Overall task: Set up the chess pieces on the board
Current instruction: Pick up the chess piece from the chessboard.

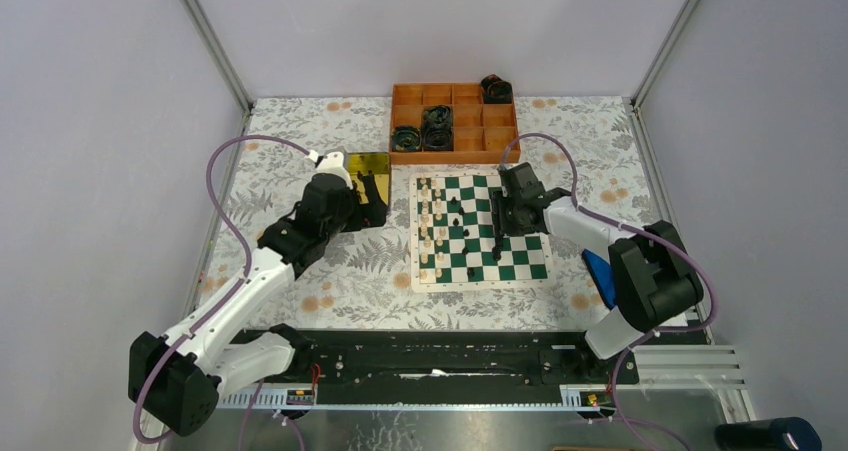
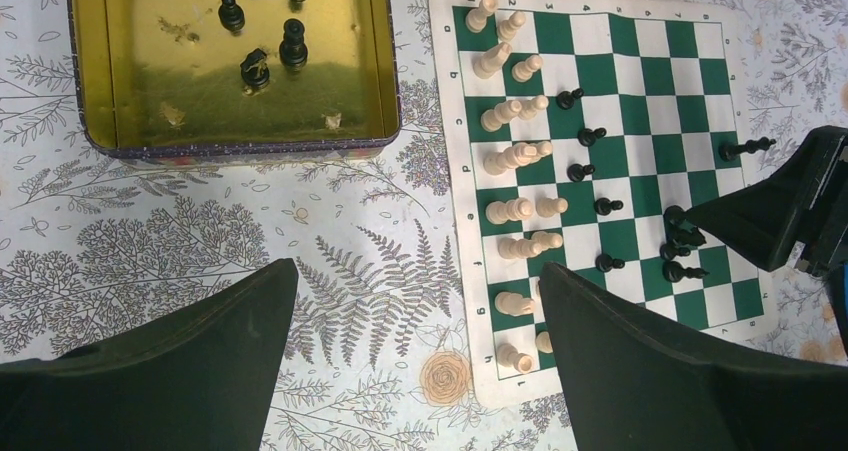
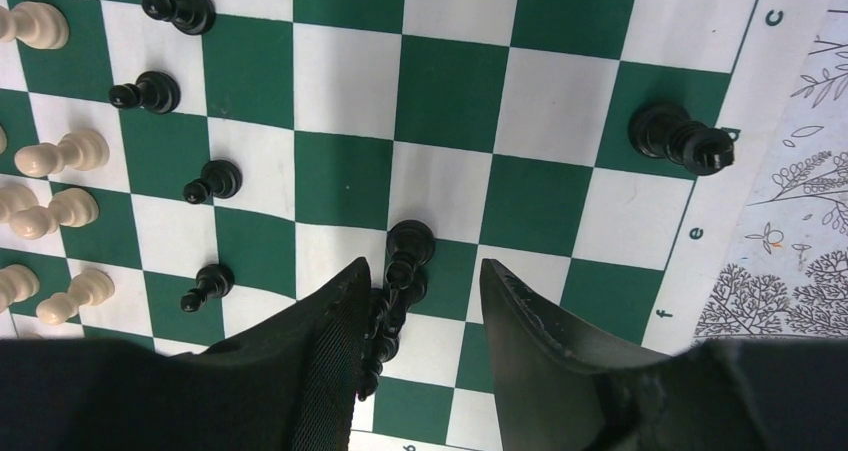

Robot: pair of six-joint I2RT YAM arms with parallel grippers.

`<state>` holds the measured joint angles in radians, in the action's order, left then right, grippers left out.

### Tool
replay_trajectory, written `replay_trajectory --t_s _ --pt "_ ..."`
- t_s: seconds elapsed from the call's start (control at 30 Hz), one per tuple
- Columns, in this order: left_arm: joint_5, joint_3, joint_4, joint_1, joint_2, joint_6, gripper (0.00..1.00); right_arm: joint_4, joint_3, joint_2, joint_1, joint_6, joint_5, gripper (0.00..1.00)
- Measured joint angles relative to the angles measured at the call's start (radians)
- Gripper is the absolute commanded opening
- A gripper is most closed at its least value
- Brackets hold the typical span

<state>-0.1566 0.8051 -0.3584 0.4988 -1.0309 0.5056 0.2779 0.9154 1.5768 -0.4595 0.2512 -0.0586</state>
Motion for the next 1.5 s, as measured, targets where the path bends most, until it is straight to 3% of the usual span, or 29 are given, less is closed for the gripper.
replay_trajectory --t_s 0.2,0.4,1.07,1.5 --pt "0.000 0.000 0.002 0.000 -0.014 -0.001 0.99 -0.002 0.026 0.041 -0.005 0.000 0.002 0.48" --pt "0.000 0.000 0.007 0.000 -0.030 -0.009 0.99 -0.002 0.064 0.078 -0.010 -0.003 0.014 0.36" --pt "0.014 0.000 0.023 0.000 -0.054 -0.030 0.99 0.054 0.101 0.108 -0.027 -0.004 -0.023 0.38" --pt "0.019 0.000 0.027 0.000 -0.058 -0.038 0.99 0.077 0.103 0.108 -0.031 -0.003 -0.032 0.14"
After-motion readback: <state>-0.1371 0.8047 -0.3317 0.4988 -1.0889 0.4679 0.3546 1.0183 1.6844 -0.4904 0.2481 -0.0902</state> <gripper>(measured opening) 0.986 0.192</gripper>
